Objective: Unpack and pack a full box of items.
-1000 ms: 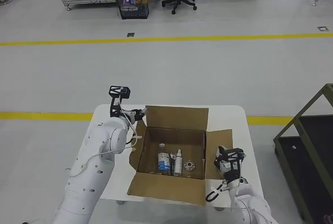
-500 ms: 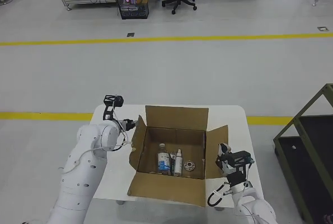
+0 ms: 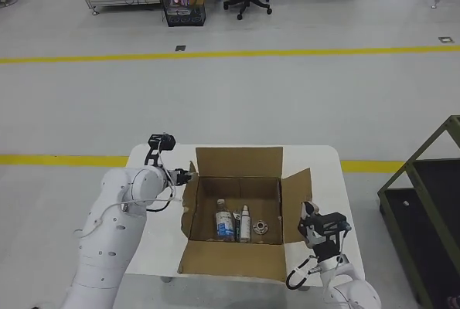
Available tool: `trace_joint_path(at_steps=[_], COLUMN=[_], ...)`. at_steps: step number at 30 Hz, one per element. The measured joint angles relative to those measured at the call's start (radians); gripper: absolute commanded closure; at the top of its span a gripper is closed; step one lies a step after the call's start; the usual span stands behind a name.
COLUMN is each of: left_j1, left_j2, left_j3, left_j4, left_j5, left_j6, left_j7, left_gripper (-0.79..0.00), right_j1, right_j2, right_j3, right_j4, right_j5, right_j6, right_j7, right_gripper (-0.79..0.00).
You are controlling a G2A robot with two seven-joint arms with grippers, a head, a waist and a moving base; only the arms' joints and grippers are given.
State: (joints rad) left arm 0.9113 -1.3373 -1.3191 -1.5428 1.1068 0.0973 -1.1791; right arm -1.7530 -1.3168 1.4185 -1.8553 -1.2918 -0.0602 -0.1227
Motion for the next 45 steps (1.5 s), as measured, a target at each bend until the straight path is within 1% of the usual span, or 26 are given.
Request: trace_joint_path(at_steps=[2, 4, 8, 12, 17, 18, 20, 21, 32, 45], left_j1=[0.000, -0.007, -0.012, -0.003, 0.021, 0.026, 0.030, 0.033, 0.036, 0.021], left_j2=[-0.002, -0.003, 0.001, 0.002, 0.007, 0.007, 0.007, 0.007, 0.002, -0.006], left_j3=[-0.004, -0.004, 0.015, 0.037, 0.083, 0.089, 0.097, 0.101, 0.120, 0.124], left_j4=[-0.014, -0.016, -0.001, -0.010, 0.003, 0.006, 0.010, 0.012, 0.027, 0.033], left_j5=[-0.015, -0.043, -0.032, -0.048, 0.031, 0.036, 0.041, 0.038, -0.057, -0.228], left_j6=[0.025, 0.033, -0.005, -0.029, -0.078, -0.080, -0.081, -0.078, -0.043, 0.036], left_j7=[0.028, 0.020, -0.010, -0.044, -0.061, -0.060, -0.058, -0.059, -0.089, -0.118], left_gripper=[-0.785, -0.785, -0.785, -0.785, -0.785, -0.619, -0.062, 0.000, 0.000, 0.000], right_j1=[-0.003, -0.006, -0.007, -0.005, 0.000, 0.000, 0.002, 0.004, 0.016, 0.001], right_j2=[0.000, 0.001, 0.001, 0.001, 0.001, 0.001, 0.001, 0.001, 0.003, 0.007], right_j3=[0.002, 0.004, 0.003, 0.000, -0.003, -0.003, -0.003, -0.002, 0.015, 0.046], right_j4=[-0.003, -0.006, -0.008, -0.005, 0.004, 0.004, 0.006, 0.008, 0.013, -0.008], right_j5=[0.001, 0.003, 0.003, 0.004, 0.009, 0.011, 0.013, 0.015, 0.032, 0.052], right_j6=[0.000, 0.001, -0.001, 0.001, 0.005, 0.006, 0.006, 0.007, 0.004, -0.007], right_j7=[0.000, 0.000, 0.000, 0.001, 0.000, 0.001, 0.001, 0.000, 0.000, 0.006], right_gripper=[0.000, 0.000, 0.000, 0.000, 0.000, 0.000, 0.000, 0.000, 0.000, 0.000])
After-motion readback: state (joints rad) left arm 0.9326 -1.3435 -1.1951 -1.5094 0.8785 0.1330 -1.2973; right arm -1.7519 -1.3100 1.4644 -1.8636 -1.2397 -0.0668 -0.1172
